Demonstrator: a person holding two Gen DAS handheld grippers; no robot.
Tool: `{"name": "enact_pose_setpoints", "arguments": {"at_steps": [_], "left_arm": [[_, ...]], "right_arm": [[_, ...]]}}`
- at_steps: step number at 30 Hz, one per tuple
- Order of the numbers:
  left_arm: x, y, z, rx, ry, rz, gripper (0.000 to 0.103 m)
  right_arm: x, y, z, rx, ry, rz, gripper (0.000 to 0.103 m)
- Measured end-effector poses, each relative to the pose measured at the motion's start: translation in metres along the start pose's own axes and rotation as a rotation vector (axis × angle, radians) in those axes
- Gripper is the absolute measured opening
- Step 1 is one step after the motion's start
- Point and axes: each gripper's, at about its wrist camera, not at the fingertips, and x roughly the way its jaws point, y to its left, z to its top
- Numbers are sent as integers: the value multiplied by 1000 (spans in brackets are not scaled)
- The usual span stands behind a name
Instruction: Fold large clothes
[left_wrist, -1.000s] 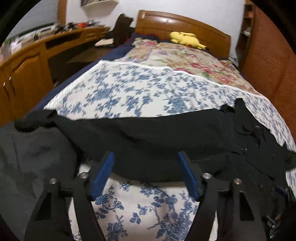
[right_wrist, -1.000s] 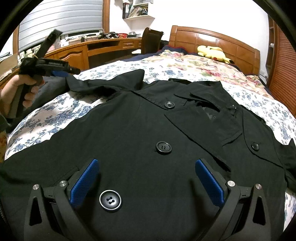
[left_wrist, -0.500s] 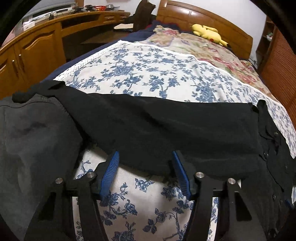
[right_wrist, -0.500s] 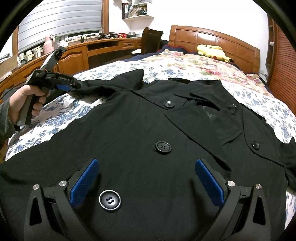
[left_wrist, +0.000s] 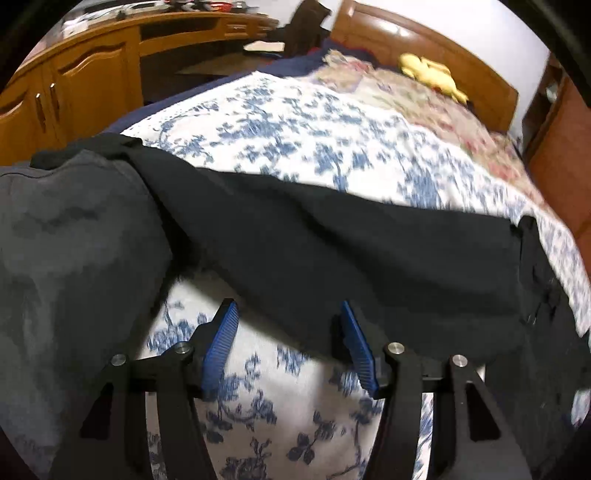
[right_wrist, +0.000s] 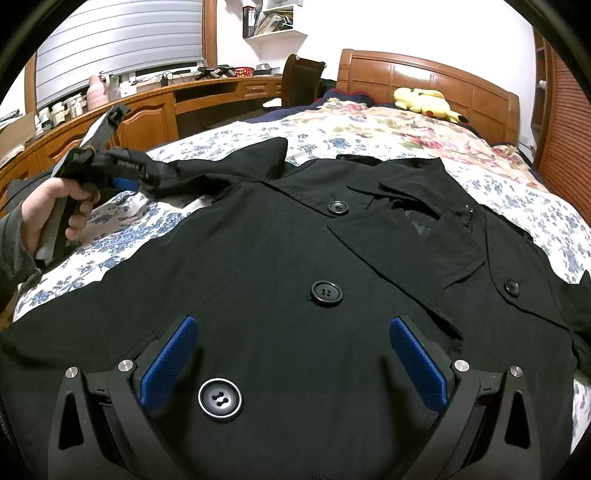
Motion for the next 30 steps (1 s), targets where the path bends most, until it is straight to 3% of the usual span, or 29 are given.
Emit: {"name": "enact_pose_setpoints", "arguments": {"at_steps": [2, 4, 7, 11, 18, 25, 30], "left_arm": [[4, 1, 5, -20, 11, -20, 55], [9, 0, 6, -42, 39, -50, 24], [8, -9, 7, -27, 41, -61, 4], [-12, -23, 10, 14, -23, -78, 2], [-62, -77, 4, 131, -109, -178, 1], [-115, -161, -26, 332, -143, -350, 2], [-135, -188, -51, 448, -152, -362, 2]], "right_arm": [[0, 0, 0, 0, 1, 0, 103], [1, 0, 0, 1, 1, 0, 103], [1, 0, 0, 0, 2, 0, 103], [1, 1, 0, -1, 0, -1, 103], [-1, -5, -1, 26, -8, 7, 103], [-16, -21, -1, 81, -24, 25, 103], [-29, -25, -5, 84, -40, -5, 103]]}}
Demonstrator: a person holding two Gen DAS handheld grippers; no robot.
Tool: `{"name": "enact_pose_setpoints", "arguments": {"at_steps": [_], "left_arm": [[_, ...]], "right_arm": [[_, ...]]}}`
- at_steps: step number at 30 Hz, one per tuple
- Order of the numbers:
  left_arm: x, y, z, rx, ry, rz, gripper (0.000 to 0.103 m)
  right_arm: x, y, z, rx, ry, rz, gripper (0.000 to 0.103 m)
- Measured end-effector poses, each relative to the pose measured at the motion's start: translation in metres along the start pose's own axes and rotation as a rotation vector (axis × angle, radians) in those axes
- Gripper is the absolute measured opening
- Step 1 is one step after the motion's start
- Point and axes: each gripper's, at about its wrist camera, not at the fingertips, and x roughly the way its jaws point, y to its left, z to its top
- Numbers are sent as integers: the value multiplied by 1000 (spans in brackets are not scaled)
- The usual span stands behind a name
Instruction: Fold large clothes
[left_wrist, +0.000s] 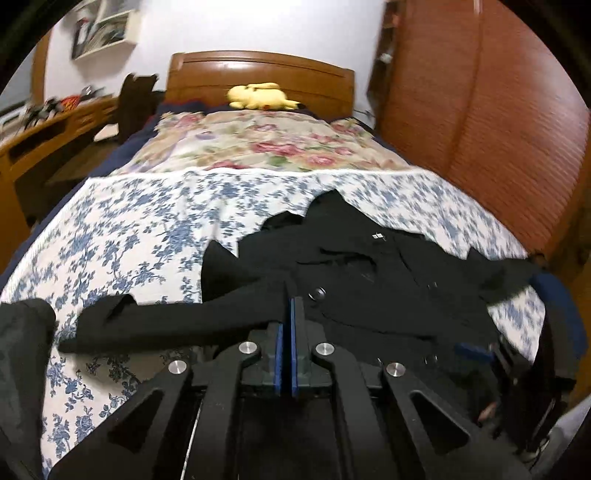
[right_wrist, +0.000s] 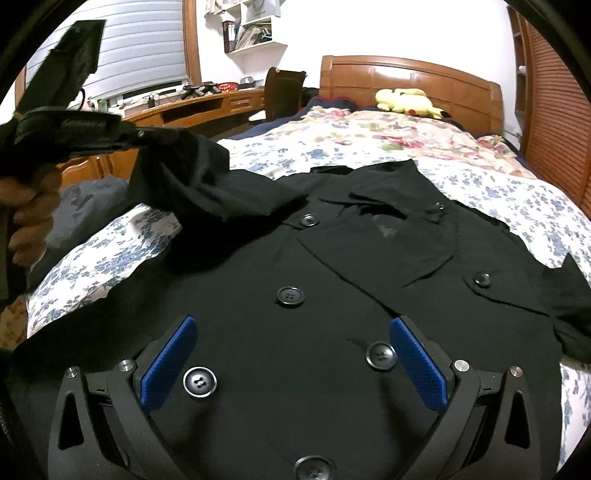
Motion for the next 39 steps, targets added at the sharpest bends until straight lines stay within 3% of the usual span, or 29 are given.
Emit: {"name": "enact_pose_setpoints", "arguments": {"at_steps": [3, 6, 10, 15, 17, 19, 21, 33, 36, 39], "left_arm": [[-6, -10, -8, 51, 9, 18, 2], [-11, -9, -13, 68, 18, 23, 20], [-24, -3, -18, 73, 13, 58, 32], [-42, 10, -21, 59, -18, 67, 35], [-48, 19, -20, 53, -32, 66, 44], [-51, 32, -19, 24, -46, 78, 63], [-48, 46, -20, -11, -47, 84, 69], [16, 138, -53, -136, 124, 278, 70], [26, 158, -60, -215, 144, 236, 70], [37, 167, -63, -264, 172, 193, 61]], "right_arm": [[1, 2, -2, 0, 6, 0, 103], [2, 7, -2, -15, 10, -3, 103], [-1, 10, -2, -37, 11, -11, 103], [0, 8, 0, -47, 16, -15, 103], [-1, 8, 0, -48, 15, -17, 103], [0, 9, 1, -51, 16, -18, 103], [1, 10, 2, -56, 17, -20, 103], [0, 14, 0, -89, 12, -21, 103], [-1, 14, 0, -89, 13, -18, 103], [-1, 14, 0, -90, 12, -18, 103]]}}
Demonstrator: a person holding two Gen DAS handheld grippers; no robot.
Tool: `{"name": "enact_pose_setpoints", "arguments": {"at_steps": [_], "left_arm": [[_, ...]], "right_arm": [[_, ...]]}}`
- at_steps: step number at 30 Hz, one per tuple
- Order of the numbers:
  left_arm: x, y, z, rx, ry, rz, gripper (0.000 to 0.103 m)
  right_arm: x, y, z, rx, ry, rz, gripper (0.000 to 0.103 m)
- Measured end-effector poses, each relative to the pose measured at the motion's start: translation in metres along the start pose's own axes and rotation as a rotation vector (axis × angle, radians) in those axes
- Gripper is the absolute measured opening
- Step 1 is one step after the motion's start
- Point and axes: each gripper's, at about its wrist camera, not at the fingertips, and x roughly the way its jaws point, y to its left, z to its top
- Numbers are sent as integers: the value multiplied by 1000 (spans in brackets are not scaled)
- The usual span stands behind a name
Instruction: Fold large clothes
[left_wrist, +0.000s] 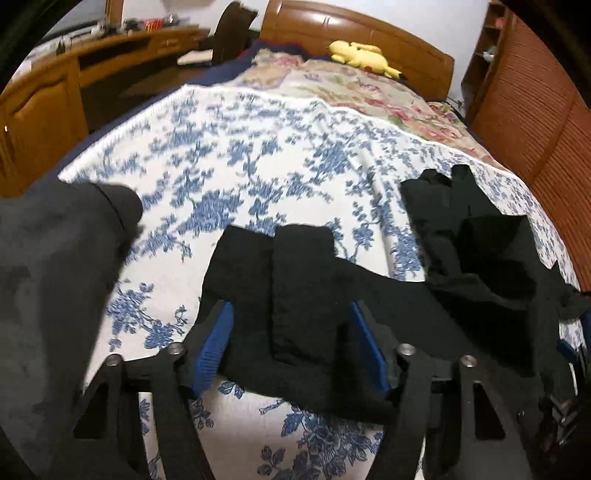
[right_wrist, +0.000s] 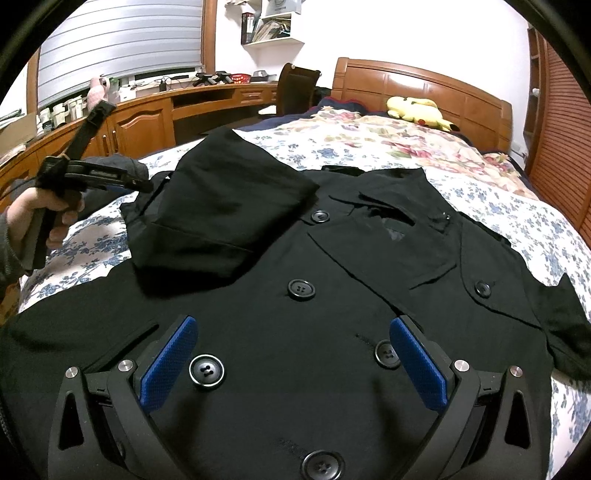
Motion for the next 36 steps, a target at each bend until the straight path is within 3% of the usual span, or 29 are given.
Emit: {"name": "enact_pose_setpoints", "arguments": {"at_steps": [2, 5, 7, 9, 15, 22, 28, 36], "left_arm": [[3, -1, -1, -3, 3, 4, 56], [6, -4, -1, 3, 17, -9, 40], [7, -10, -1, 12, 28, -18, 17], [2, -17, 1, 32, 17, -17, 8], [-40, -59, 6, 107, -102, -64, 6], [-95, -146, -4, 265, -235, -167, 6], [-124, -219, -23, 381, -291, -270, 6], [-143, -267, -47, 467, -317, -325, 6]], "right_arm": [[-1, 0, 0, -1, -1, 0, 103], [-1, 1, 0, -3, 0, 2, 103], [-1, 2, 0, -5, -1, 3, 103], [-1, 1, 1, -5, -1, 5, 103], [-4, 0, 1, -10, -2, 3, 103], [-25, -15, -9, 0, -8, -48, 103], [-58, -43, -23, 46, -29, -134, 103], [-103, -64, -34, 110, -35, -211, 103]]}}
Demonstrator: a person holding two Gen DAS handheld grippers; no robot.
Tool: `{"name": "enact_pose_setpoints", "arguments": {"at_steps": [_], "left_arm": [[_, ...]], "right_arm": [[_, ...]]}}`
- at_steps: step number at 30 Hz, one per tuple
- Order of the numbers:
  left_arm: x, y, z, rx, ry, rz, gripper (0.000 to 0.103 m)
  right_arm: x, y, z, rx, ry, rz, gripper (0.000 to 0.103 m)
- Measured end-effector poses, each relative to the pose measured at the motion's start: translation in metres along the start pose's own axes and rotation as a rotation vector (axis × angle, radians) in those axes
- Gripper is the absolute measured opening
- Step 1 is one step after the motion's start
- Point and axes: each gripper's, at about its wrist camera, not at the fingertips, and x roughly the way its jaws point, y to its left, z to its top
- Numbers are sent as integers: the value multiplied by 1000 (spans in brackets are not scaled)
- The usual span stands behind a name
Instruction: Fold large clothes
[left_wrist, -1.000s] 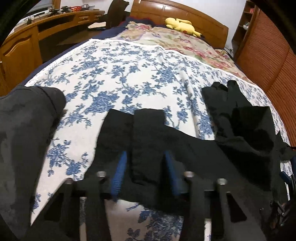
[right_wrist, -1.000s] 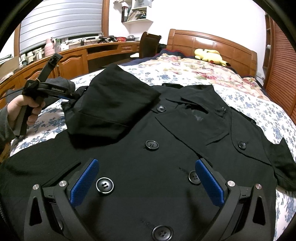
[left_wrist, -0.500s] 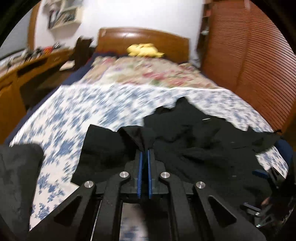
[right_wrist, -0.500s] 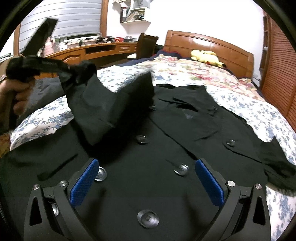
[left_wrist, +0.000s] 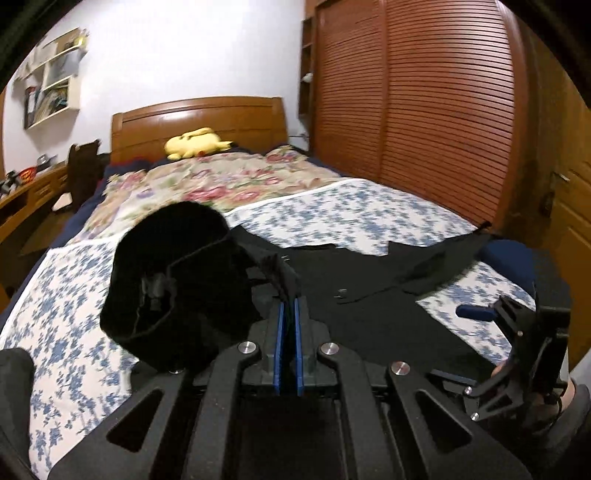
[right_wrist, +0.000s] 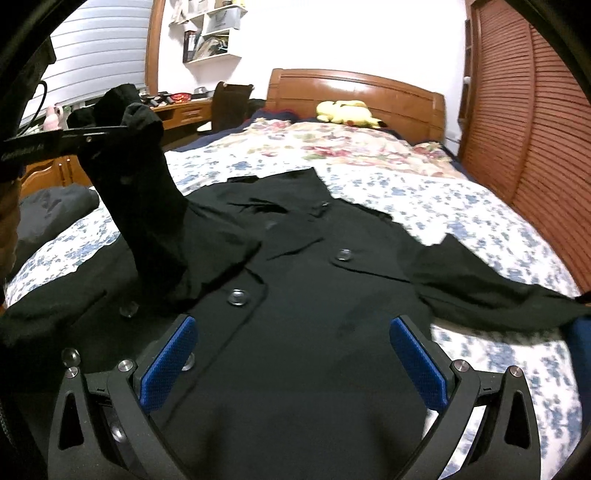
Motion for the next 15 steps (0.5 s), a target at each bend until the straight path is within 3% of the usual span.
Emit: {"name": "enact_pose_setpoints", "arguments": {"at_steps": [6, 10, 15], "left_arm": [[-4, -39, -1, 35, 48, -86, 6], [-24, -60, 2, 40, 46, -151, 31], [-53, -83, 12, 94, 31, -176, 38]], "right_arm": [[-29, -12, -6, 50, -7, -52, 103], [-38, -18, -10, 87, -5, -77, 103], [-52, -21, -8, 128, -25, -81, 103]]}}
